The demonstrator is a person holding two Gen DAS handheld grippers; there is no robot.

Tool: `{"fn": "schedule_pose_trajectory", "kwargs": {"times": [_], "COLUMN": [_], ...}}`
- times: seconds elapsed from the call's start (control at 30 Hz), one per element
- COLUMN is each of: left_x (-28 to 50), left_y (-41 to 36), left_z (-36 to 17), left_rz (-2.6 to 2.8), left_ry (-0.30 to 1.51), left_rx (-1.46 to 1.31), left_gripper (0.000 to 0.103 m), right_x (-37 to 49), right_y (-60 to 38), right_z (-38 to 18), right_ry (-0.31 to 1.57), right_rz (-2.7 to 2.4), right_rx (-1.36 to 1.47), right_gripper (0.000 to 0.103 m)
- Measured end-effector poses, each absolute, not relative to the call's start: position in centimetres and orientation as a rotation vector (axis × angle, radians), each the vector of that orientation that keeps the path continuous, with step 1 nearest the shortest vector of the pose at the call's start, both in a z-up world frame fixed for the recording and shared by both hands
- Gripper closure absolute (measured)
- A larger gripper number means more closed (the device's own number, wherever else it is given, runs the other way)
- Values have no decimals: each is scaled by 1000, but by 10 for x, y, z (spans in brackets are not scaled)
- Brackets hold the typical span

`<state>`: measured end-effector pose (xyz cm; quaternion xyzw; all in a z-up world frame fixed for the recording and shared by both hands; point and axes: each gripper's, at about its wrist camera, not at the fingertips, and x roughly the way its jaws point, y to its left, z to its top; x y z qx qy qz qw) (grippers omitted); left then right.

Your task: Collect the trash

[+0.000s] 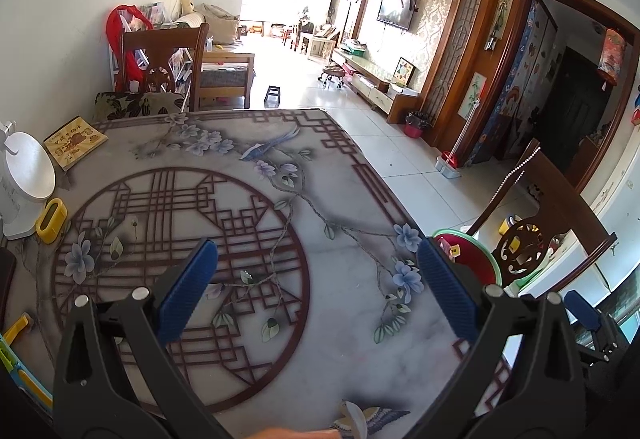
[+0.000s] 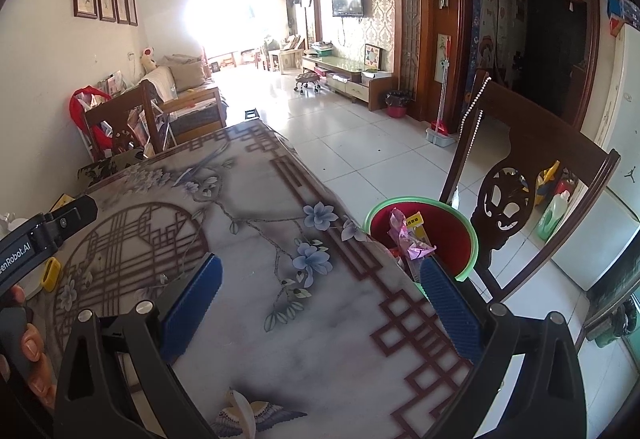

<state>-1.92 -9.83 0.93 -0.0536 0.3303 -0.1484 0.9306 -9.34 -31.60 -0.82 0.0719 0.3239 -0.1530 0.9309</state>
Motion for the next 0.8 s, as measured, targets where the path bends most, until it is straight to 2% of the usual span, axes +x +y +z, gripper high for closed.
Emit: {"fn": "schedule_pose_trajectory", "kwargs": {"times": [0.5,0.63,0.8], "left_x": [-4,7,23], "left_y": [-97,-86,-38], "left_z": [-10,-27,-81], "left_rz": [-291,-226,-51], "left_ry": [734,756,848], "left_rx": [-118,-87,-33], "left_gripper": [5,5,5], "right_x": [-74,-53,-10], "right_y": [-316,-308,-285], "right_z": [-29,-58,-122], "right_ry": [733,808,926], "right_rz": [-283,-243,-143], "right_rx": [141,92,-21], "right_gripper": [7,7,7]}}
